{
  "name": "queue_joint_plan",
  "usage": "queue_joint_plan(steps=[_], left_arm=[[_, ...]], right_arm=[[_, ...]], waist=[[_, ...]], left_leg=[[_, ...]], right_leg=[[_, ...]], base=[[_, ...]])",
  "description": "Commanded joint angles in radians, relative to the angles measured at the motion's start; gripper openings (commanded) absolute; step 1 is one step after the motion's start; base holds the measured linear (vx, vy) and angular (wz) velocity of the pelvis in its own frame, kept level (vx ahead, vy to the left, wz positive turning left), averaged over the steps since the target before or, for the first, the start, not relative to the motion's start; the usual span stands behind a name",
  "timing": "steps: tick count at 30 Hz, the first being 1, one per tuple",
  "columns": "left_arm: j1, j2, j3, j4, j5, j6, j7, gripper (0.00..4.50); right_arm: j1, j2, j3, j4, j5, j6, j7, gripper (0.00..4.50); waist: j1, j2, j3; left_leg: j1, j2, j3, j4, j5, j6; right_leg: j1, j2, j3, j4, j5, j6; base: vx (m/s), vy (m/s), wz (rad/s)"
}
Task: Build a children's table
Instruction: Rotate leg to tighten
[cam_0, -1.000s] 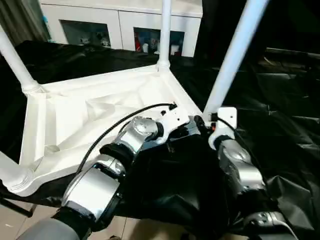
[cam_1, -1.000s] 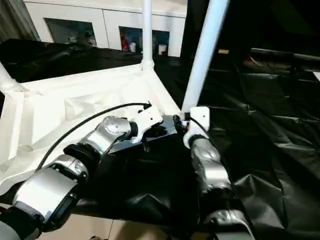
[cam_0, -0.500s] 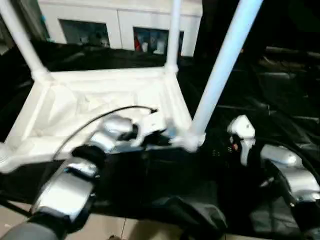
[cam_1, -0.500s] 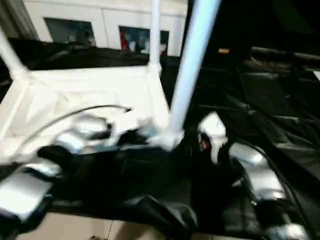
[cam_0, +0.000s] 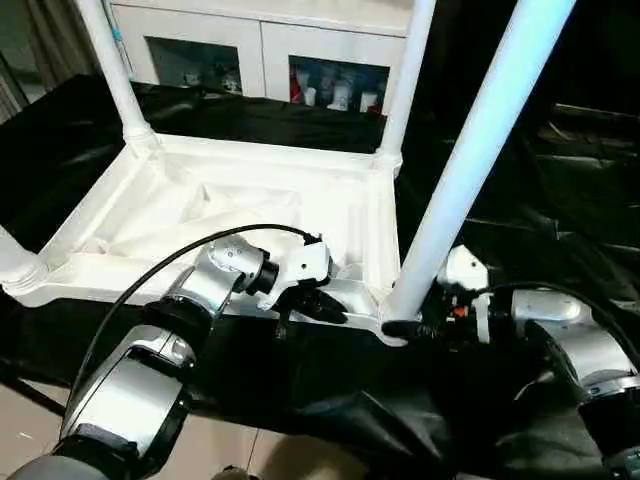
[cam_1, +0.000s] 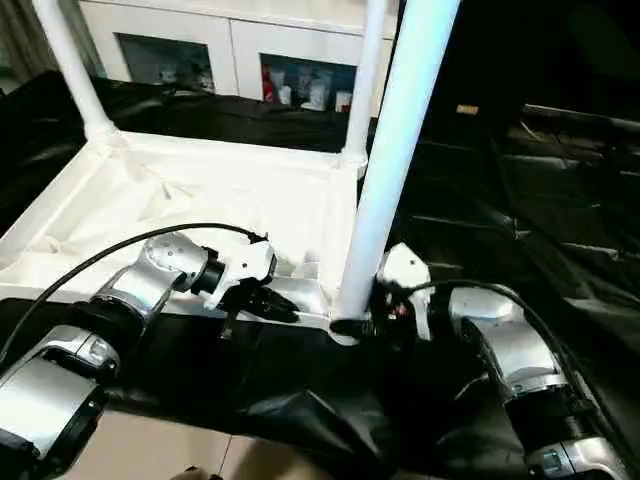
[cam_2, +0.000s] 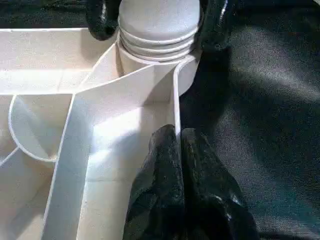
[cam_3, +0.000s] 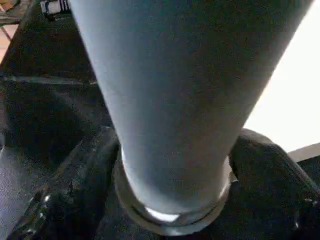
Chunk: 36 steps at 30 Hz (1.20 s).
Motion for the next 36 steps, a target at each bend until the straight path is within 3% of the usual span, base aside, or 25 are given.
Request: queue_joint_plan(steps=[1,7,11,20,23,24,25,27,28,31,36], left_arm=[[0.001,-0.015,-0.013,-0.025,0.005,-0.008,-0.016,0.0],[0.009,-0.014,-0.013,-0.048,0.002,0.009,-0.017,0.0],[0.011,-0.013,-0.013,-0.045,0.002,0.008,-0.017,0.0],[0.024,-0.003,-0.013,-0.048,0.007,0.016,-0.015,0.0],[0.013,-0.016,-0.01,-0.012,0.033,0.022,0.074,0.0],[-0.012,-0.038,-0.001,0.036,0.063,0.041,0.206,0.0],[-0.014,-0.04,0.0,0.039,0.065,0.042,0.216,0.0],[-0.039,-0.067,0.019,0.081,0.069,0.062,0.324,0.0],[-0.053,-0.083,0.026,0.101,0.072,0.072,0.377,0.0],[-0.078,-0.11,0.035,0.135,0.081,0.11,0.481,0.0],[-0.123,-0.17,0.067,0.189,0.09,0.159,0.711,0.0]], right_arm=[[-0.026,-0.007,0.01,0.017,-0.024,-0.009,0.006,3.53],[-0.039,0.01,-0.001,0.028,-0.013,0.001,-0.002,3.25],[-0.038,0.014,-0.002,0.029,-0.009,0.005,0.004,2.9],[-0.034,0.042,-0.018,0.051,-0.004,0.003,-0.016,2.7],[-0.036,0.103,-0.057,0.092,-0.032,-0.006,-0.178,2.7],[-0.04,0.158,-0.097,0.138,-0.05,-0.006,-0.33,2.7],[-0.041,0.163,-0.101,0.142,-0.05,-0.005,-0.342,2.7],[-0.042,0.222,-0.149,0.177,-0.048,0.003,-0.488,2.69],[-0.041,0.254,-0.171,0.194,-0.052,0.008,-0.57,2.69],[-0.035,0.303,-0.19,0.215,-0.083,0.002,-0.711,2.69],[-0.053,0.394,-0.23,0.263,-0.149,-0.028,-0.996,2.69]], waist=[[-0.001,-0.019,-0.079],[0.0,-0.02,-0.08],[-0.001,-0.022,-0.078],[-0.003,-0.022,-0.077],[-0.012,-0.021,-0.076],[-0.019,-0.022,-0.075],[-0.025,-0.018,-0.073],[-0.029,-0.023,-0.073],[-0.032,-0.015,-0.073],[-0.04,-0.015,-0.073],[-0.049,-0.009,-0.075]], left_leg=[[0.007,-0.001,0.017,-0.061,-0.161,0.101],[0.005,-0.002,0.017,-0.059,-0.146,0.106],[0.006,-0.002,0.016,-0.06,-0.17,0.098],[0.006,-0.002,0.015,-0.061,-0.186,0.082],[0.005,-0.005,0.013,-0.063,-0.199,0.065],[0.005,-0.007,0.012,-0.065,-0.219,0.05],[0.011,-0.008,0.013,-0.065,-0.245,0.031],[0.008,-0.01,0.009,-0.068,-0.259,0.02],[0.009,-0.011,0.009,-0.068,-0.268,0.016],[0.012,-0.013,0.007,-0.069,-0.289,-0.001],[0.007,-0.017,0.009,-0.066,-0.275,0.008]], right_leg=[[0.06,-0.027,0.019,-0.047,-0.178,-0.261],[0.062,-0.025,0.019,-0.044,-0.157,-0.264],[0.06,-0.025,0.019,-0.048,-0.2,-0.255],[0.058,-0.025,0.019,-0.048,-0.217,-0.249],[0.056,-0.024,0.019,-0.051,-0.24,-0.239],[0.054,-0.023,0.017,-0.056,-0.282,-0.224],[0.047,-0.023,0.018,-0.064,-0.331,-0.21],[0.05,-0.022,0.016,-0.066,-0.368,-0.19],[0.047,-0.021,0.017,-0.068,-0.367,-0.188],[0.044,-0.019,0.015,-0.071,-0.375,-0.179],[0.045,-0.016,0.018,-0.07,-0.32,-0.19]], base=[[0.0,0.0,0.0],[0.0,0.0,0.0],[0.0,0.0,0.0],[0.0,0.0,0.0],[0.0,0.0,0.0],[0.0,0.0,0.0],[0.0,0.0,0.0],[0.0,0.0,0.0],[0.0,0.0,0.0],[0.0,0.0,0.0],[0.0,0.0,0.0]])
